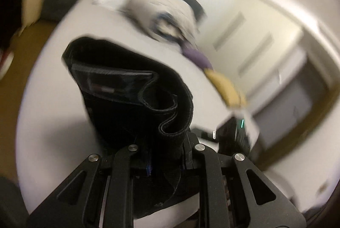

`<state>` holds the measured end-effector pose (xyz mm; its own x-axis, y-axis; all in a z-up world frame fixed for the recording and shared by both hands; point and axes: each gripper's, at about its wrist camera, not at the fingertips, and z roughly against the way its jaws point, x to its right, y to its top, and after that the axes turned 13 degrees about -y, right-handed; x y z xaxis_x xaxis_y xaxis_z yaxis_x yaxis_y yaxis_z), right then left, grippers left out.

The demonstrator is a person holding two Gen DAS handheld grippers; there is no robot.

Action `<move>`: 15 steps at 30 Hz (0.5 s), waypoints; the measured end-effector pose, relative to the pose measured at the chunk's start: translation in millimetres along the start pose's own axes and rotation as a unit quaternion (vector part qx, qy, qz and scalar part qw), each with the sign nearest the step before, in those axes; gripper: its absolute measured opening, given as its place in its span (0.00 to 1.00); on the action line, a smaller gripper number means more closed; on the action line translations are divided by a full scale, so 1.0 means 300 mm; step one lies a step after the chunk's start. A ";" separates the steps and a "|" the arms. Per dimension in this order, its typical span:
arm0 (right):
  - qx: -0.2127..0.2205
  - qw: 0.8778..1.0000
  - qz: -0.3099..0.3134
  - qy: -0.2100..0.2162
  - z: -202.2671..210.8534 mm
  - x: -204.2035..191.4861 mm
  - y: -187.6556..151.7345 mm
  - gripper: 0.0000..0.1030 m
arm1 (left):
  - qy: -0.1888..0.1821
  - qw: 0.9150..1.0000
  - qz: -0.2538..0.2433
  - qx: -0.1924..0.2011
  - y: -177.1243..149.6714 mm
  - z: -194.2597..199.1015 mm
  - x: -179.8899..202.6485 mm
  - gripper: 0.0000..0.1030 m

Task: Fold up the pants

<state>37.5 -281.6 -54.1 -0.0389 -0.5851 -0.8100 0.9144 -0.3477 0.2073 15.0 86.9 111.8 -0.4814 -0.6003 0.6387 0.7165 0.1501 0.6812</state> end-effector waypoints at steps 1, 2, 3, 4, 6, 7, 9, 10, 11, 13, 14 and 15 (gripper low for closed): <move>0.002 1.000 0.006 -0.006 0.032 0.002 0.009 1.00 | -0.002 0.999 -0.020 -0.029 -0.021 -0.090 0.049 0.16; 0.003 1.000 0.012 -0.010 0.060 0.006 0.013 1.00 | -0.002 0.998 -0.032 -0.048 -0.047 -0.151 0.074 0.16; 0.004 1.000 0.015 -0.010 0.085 0.011 0.016 1.00 | 0.007 0.996 -0.057 -0.074 -0.087 -0.236 0.103 0.16; 0.005 1.000 0.016 -0.007 0.108 0.020 0.017 1.00 | 0.023 0.992 -0.078 -0.101 -0.130 -0.303 0.124 0.16; -0.002 1.000 0.016 -0.016 0.135 0.037 0.009 0.99 | 0.040 0.982 -0.099 -0.155 -0.206 -0.415 0.151 0.16; -0.006 1.000 0.018 -0.017 0.144 0.042 0.001 0.99 | 0.047 0.978 -0.111 -0.171 -0.228 -0.459 0.170 0.16; -0.013 0.999 0.025 -0.023 0.150 0.040 0.003 0.99 | 0.057 0.971 -0.135 -0.189 -0.257 -0.500 0.198 0.16; -0.017 0.999 0.026 -0.029 0.146 0.043 -0.003 0.99 | 0.062 0.968 -0.144 -0.195 -0.260 -0.520 0.205 0.16; -0.020 0.999 0.027 -0.034 0.142 0.044 -0.009 0.97 | 0.068 0.966 -0.152 -0.199 -0.261 -0.538 0.212 0.16; -0.025 0.998 0.035 -0.055 0.127 0.040 -0.017 0.87 | 0.075 0.963 -0.162 -0.200 -0.238 -0.576 0.212 0.16; -0.033 0.996 0.042 -0.072 0.116 0.037 -0.020 0.81 | 0.080 0.962 -0.169 -0.201 -0.236 -0.589 0.221 0.16; -0.042 0.995 0.045 -0.083 0.109 0.039 -0.020 0.79 | 0.085 0.958 -0.182 -0.203 -0.238 -0.604 0.236 0.16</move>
<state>18.3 -310.5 -46.9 -0.0145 -0.7264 -0.6871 0.9474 -0.2297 0.2228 21.2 -108.7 43.3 -0.6723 -0.6797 0.2934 0.6707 -0.3916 0.6299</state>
